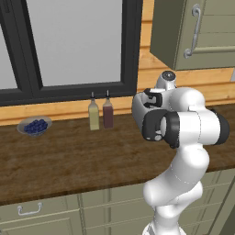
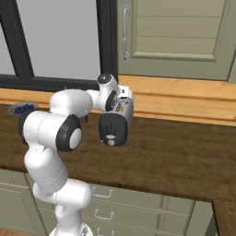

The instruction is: Start the toaster. Once the lever pops up, take the bread to the plate on the dining counter.

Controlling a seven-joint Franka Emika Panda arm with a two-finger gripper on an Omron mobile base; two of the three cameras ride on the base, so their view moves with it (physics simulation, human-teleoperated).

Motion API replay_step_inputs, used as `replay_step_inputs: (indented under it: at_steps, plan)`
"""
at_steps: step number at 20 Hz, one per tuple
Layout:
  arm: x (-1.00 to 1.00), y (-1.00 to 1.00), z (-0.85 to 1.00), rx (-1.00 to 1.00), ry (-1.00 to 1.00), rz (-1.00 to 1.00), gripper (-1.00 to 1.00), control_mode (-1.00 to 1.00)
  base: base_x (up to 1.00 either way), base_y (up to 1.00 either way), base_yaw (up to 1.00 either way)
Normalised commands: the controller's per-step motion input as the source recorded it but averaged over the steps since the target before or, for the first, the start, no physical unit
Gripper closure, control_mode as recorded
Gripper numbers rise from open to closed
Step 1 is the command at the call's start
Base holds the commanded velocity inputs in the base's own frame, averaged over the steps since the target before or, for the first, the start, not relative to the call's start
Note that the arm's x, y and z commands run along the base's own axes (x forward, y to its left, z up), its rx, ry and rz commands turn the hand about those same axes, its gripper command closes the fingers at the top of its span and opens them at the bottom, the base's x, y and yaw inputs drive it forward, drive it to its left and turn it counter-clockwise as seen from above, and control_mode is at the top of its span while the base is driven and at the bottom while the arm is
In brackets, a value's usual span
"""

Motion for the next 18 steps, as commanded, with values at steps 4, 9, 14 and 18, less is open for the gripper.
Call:
replay_step_inputs:
  at_steps: [4, 9, 14, 18]
  plan:
    - [0.0, 0.0, 0.0, 0.0, 0.0, 0.0, -1.0, -1.0, 0.0, 0.0, 0.0]
    - [0.0, 0.0, 0.0, 0.0, 0.0, 0.0, -1.0, -1.0, 0.0, 0.0, 0.0]
    - [0.0, 0.0, 0.0, 0.0, 0.0, 0.0, -1.0, -1.0, 0.0, 0.0, 0.0]
    - [0.0, 0.0, 0.0, 0.0, 0.0, 0.0, -1.0, -1.0, 0.0, 0.0, 0.0]
